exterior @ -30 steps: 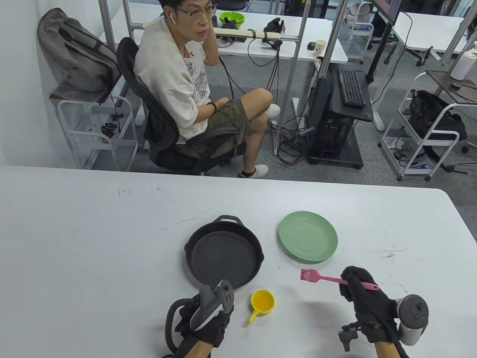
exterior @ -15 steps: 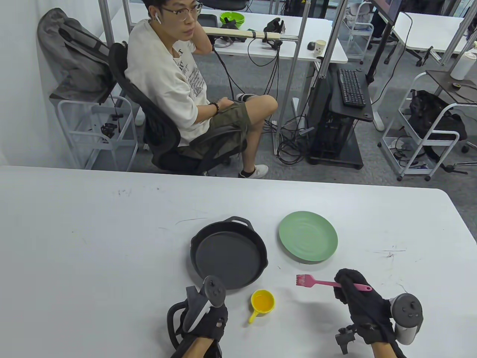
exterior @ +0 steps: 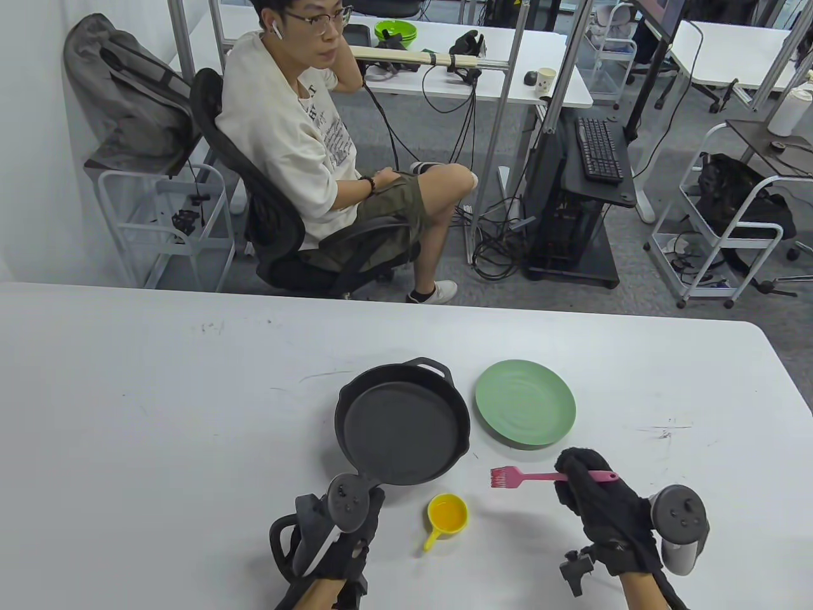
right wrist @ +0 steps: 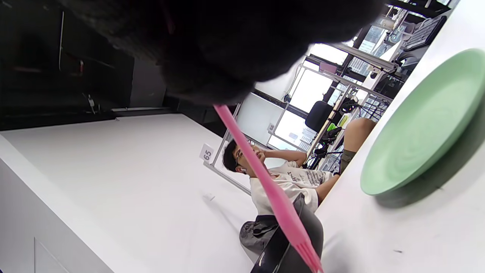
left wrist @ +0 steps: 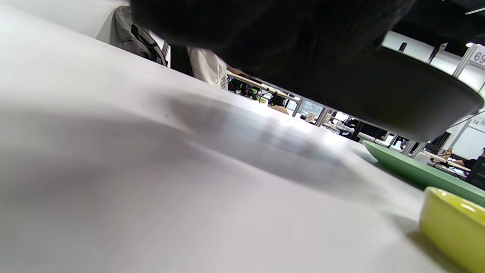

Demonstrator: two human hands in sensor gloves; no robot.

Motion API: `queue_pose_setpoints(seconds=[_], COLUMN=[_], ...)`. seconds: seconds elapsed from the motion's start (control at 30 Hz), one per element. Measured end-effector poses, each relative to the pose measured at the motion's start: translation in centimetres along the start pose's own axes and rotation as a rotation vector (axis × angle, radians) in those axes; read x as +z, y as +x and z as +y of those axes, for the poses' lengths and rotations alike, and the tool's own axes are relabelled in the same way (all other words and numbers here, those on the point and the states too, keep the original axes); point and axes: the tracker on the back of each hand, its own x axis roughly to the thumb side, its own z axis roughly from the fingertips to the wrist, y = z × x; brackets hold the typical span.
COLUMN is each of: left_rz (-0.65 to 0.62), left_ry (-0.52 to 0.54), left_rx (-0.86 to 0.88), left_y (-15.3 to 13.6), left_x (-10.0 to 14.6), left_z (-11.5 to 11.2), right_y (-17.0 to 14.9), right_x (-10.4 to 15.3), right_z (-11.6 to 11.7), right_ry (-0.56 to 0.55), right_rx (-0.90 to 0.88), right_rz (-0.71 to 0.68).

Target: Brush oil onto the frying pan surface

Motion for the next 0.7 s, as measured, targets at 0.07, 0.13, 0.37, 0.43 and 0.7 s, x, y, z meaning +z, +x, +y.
queue_pose_setpoints(seconds=[0.07, 0.13, 0.37, 0.43, 0.7], left_rz=[-0.010, -0.010, -0.016, -0.023, -0.033], left_ry=[0.008, 0.000, -0.020, -0.015, -0.004], left_rx=[-0.019, -0.034, -0.013, -0.010, -0.014], left_y=[-0.2, -0.4, -0.9, -0.8, -0.7], left_x=[0.0, -0.1, -0.2, -0.1, 0.0], left_z=[0.3, 0.5, 0.5, 0.7, 0.7], right_y=[0.5, 1.0, -1.1, -1.0, -0.7], right_x=[-0.7, -1.5, -1.6, -1.5, -1.3], right_z=[0.7, 1.8, 6.0, 6.4, 7.1], right_ry=[0.015, 0.030, 0.074, 0.097, 0.121], right_rx=[-0.019, -0.030, -0.059, -0.047, 0.018], right_rz=[-0.002, 0.004, 0.063, 0.059, 0.030])
